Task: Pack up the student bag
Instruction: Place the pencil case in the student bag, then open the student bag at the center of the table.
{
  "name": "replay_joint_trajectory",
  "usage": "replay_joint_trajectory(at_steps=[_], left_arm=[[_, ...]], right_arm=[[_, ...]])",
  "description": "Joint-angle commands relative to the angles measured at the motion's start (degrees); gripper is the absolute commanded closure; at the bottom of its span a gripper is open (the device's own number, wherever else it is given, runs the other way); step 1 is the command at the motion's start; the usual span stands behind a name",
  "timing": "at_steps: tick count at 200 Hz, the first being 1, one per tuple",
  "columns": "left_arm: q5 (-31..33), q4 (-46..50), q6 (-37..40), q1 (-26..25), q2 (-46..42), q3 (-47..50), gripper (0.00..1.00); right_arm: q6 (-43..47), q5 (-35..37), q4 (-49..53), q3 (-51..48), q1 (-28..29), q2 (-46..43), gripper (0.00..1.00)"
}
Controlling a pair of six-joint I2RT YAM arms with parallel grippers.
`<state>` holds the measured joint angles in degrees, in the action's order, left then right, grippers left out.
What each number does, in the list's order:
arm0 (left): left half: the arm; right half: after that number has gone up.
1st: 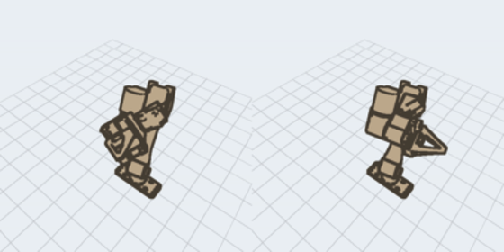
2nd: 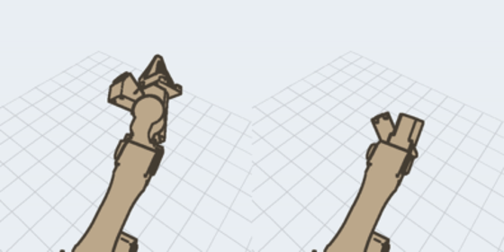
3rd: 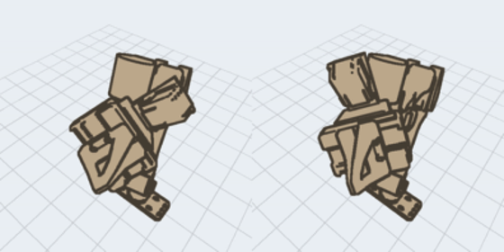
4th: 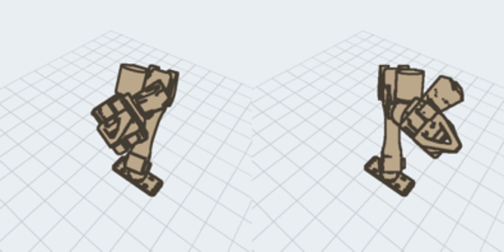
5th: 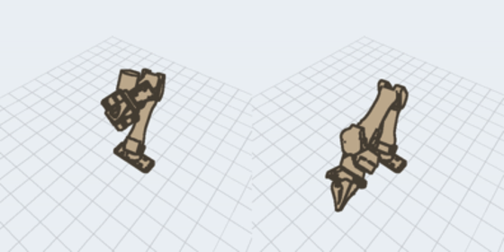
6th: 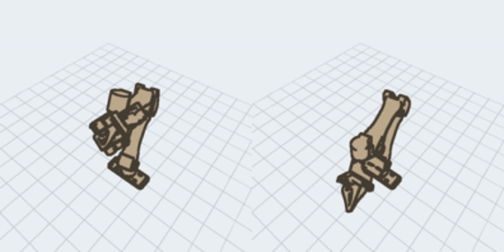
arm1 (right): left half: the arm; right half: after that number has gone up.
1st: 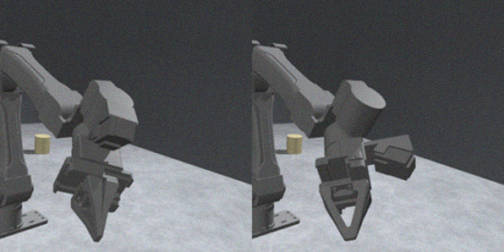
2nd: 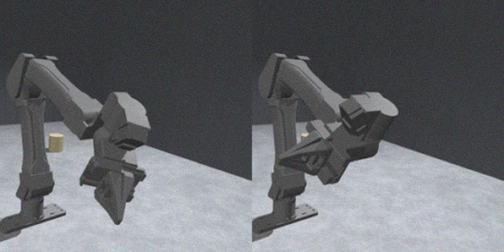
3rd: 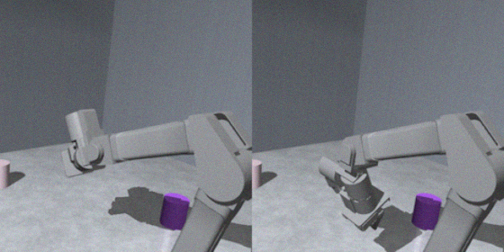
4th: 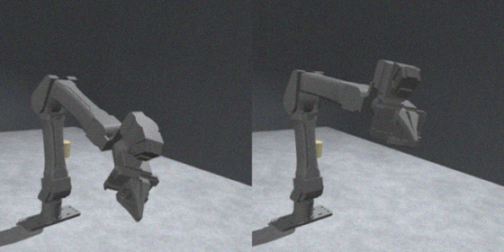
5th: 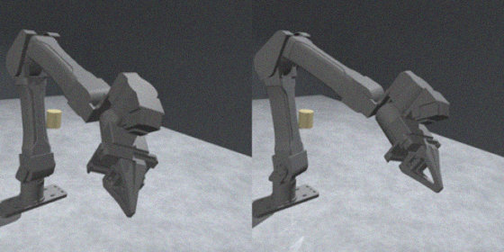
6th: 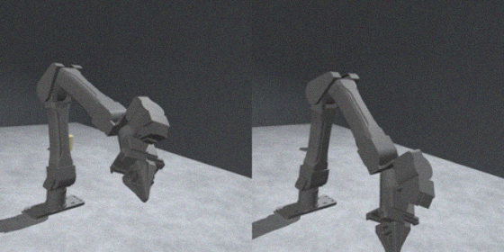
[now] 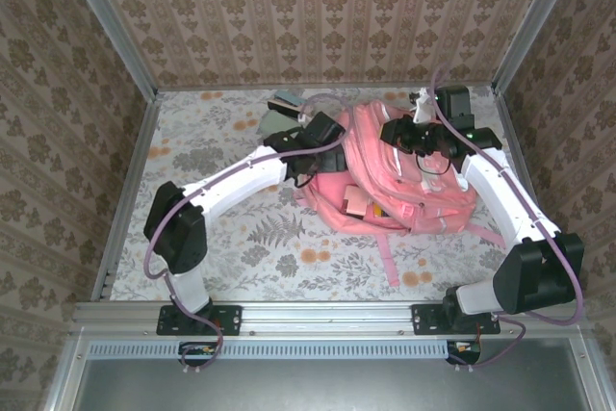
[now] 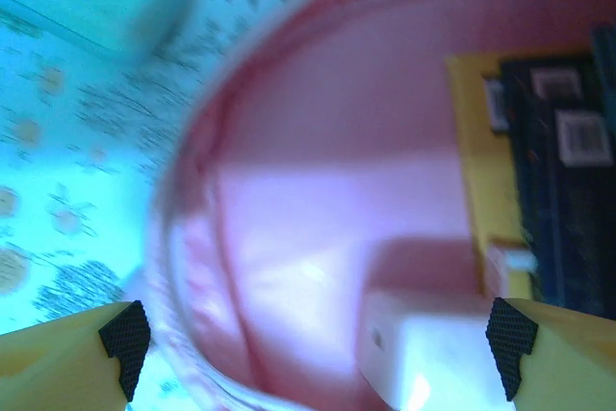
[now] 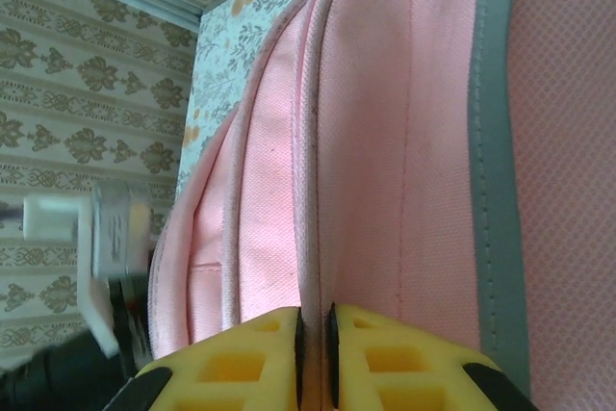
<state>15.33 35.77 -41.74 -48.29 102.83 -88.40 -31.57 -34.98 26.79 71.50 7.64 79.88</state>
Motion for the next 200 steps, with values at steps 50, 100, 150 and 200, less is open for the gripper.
replay_joint_trajectory(at_steps=[50,100,150,200], left_arm=[[9.3,7.0,-5.5,10.2,13.9,-14.1,0.0],[10.4,9.1,-15.3,12.1,23.4,-22.6,0.0],[8.2,9.1,-16.8,13.6,30.3,-28.6,0.0],[6.9,10.3,-18.5,14.2,35.6,-32.6,0.0]], right_arm=[[-0.2,-3.6,-4.5,0.7,1.8,-0.6,0.83],[-0.1,-3.6,-4.5,1.5,2.0,1.0,0.83],[2.7,-1.3,-0.8,2.0,4.2,2.2,0.81],[4.4,3.3,0.7,0.9,6.9,3.0,0.68]])
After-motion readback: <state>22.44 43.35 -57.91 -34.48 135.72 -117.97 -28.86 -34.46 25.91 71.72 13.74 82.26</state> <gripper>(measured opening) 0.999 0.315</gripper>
